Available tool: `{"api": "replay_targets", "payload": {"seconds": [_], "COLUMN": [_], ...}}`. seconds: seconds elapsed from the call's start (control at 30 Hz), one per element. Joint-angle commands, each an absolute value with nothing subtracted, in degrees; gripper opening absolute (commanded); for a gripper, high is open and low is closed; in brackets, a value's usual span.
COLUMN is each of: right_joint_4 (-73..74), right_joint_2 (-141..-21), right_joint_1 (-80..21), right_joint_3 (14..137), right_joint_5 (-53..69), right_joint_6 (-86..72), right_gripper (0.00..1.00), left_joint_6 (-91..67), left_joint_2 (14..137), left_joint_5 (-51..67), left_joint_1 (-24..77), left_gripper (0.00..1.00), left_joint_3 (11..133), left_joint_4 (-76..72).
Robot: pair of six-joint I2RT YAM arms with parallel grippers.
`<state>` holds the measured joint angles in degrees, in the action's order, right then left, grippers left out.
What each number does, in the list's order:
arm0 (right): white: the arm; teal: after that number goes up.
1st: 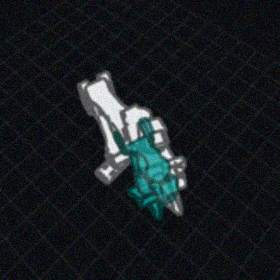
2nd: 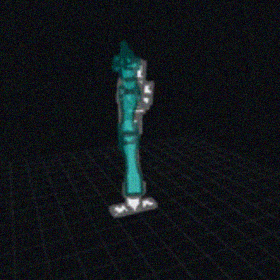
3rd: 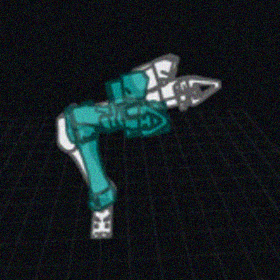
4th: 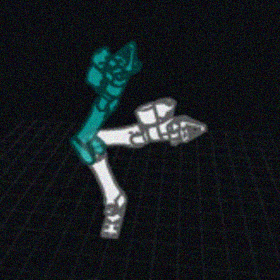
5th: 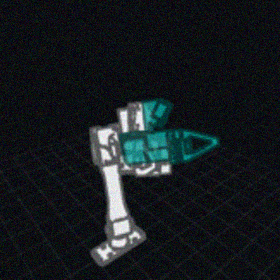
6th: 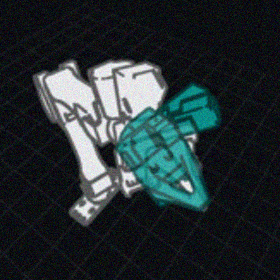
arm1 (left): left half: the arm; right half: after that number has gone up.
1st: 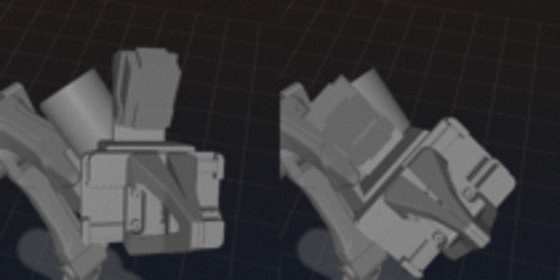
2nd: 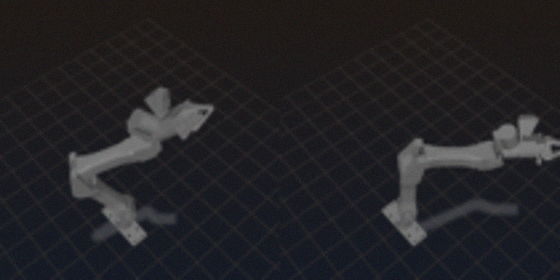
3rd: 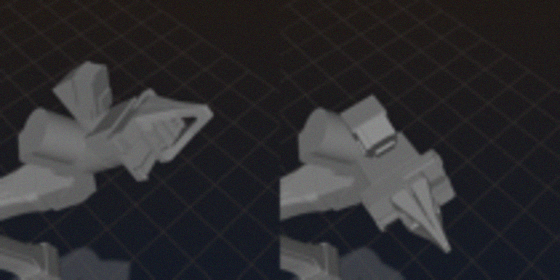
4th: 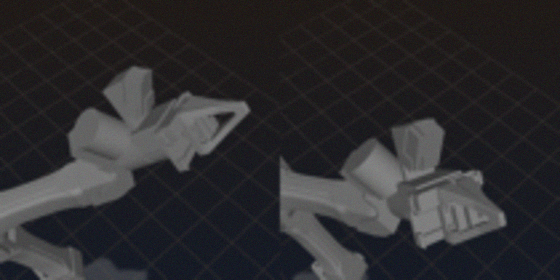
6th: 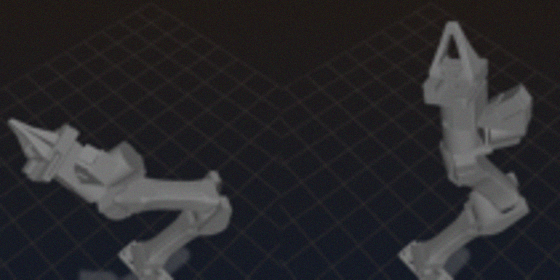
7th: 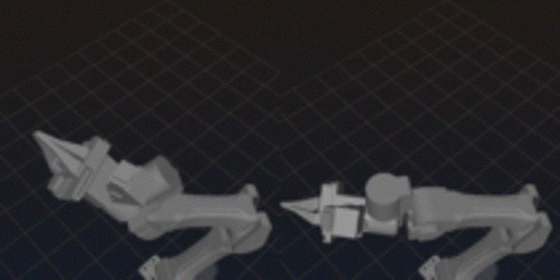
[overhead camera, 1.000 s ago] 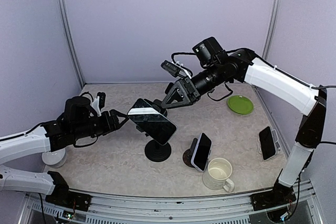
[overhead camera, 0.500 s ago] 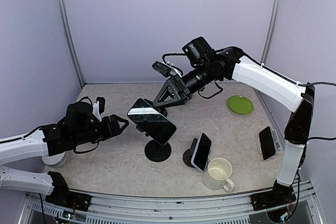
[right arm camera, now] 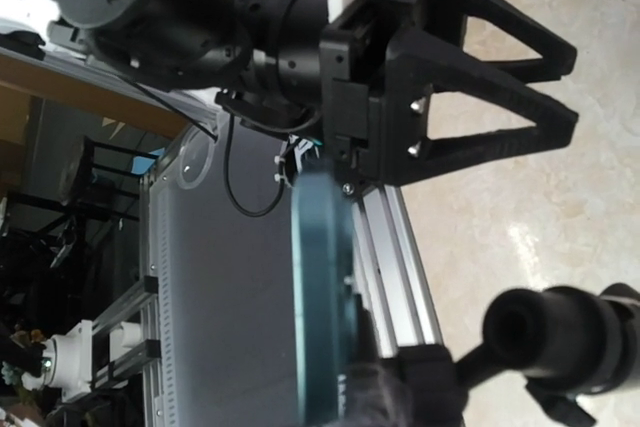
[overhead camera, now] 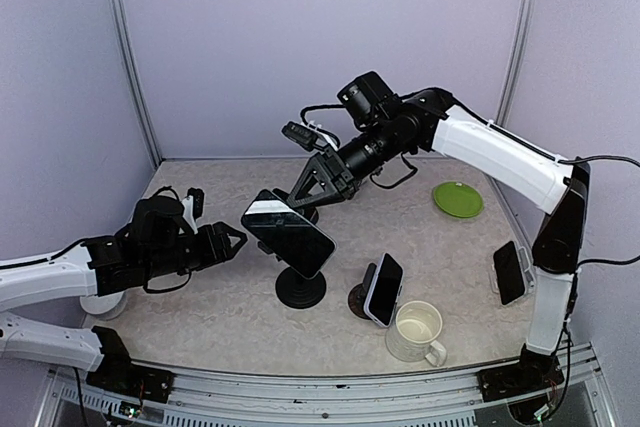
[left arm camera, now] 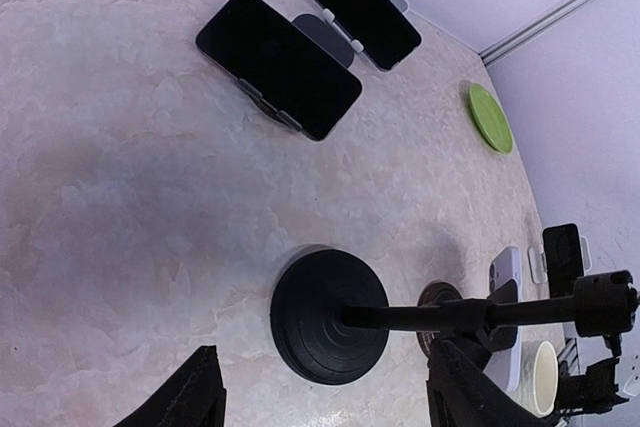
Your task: Remove the phone from the phone stand
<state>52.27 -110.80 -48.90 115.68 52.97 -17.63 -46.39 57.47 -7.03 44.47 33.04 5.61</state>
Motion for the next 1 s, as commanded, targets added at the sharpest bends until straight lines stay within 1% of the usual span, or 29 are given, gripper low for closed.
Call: {"api": "replay_targets", "payload": {"seconds": [0.0, 0.17, 0.27, 0.37, 0.53, 0.6, 0.67, 0.7, 0.87, 0.97], "right_joint_4": [55.0, 57.6, 60.6, 61.0, 62.1, 62.3, 62.8, 62.9, 63.7, 63.3], "right_joint_2": [-112.7, -113.9, -115.1, -114.9, -114.6, -114.3, -114.1, -114.0, -113.8, -113.6], "right_joint_1": [-49.6, -49.6, -49.6, -49.6, -49.7, -49.6, -49.6, -49.7, -49.6, -49.6], "right_joint_3": [119.3, 121.5, 124.2, 124.8, 124.4, 123.8, 123.5, 123.5, 123.0, 123.2], "right_joint_5": [52.3, 51.2, 49.7, 49.4, 49.3, 49.4, 49.5, 49.5, 49.0, 48.9], "right_joint_6": [-17.3, -17.1, -16.4, -16.5, -16.5, -16.4, -16.2, -16.1, -15.5, -15.7], "right_gripper": [0.37, 0.35, 0.4, 0.34, 0.28, 0.29, 0.36, 0.38, 0.37, 0.33], "left_joint_6": [-45.0, -44.3, -44.0, -43.9, -43.4, -43.2, -43.0, -43.0, -43.0, -42.9], "left_joint_2": [57.2, 57.3, 57.2, 57.2, 57.1, 57.0, 56.9, 56.8, 56.7, 56.6], "left_joint_5": [-8.5, -9.0, -9.3, -9.4, -9.6, -9.7, -9.8, -9.9, -9.9, -9.9], "left_joint_1": [44.8, 44.8, 44.8, 44.8, 44.8, 44.8, 44.8, 44.8, 44.9, 44.8], "left_gripper": [0.68, 0.67, 0.67, 0.67, 0.67, 0.67, 0.67, 0.68, 0.68, 0.68], "left_joint_3": [34.8, 35.1, 35.2, 35.2, 35.4, 35.5, 35.7, 35.8, 35.7, 35.7], "left_joint_4": [5.8, 6.3, 6.5, 6.5, 6.7, 6.9, 7.1, 7.1, 7.1, 7.1]}}
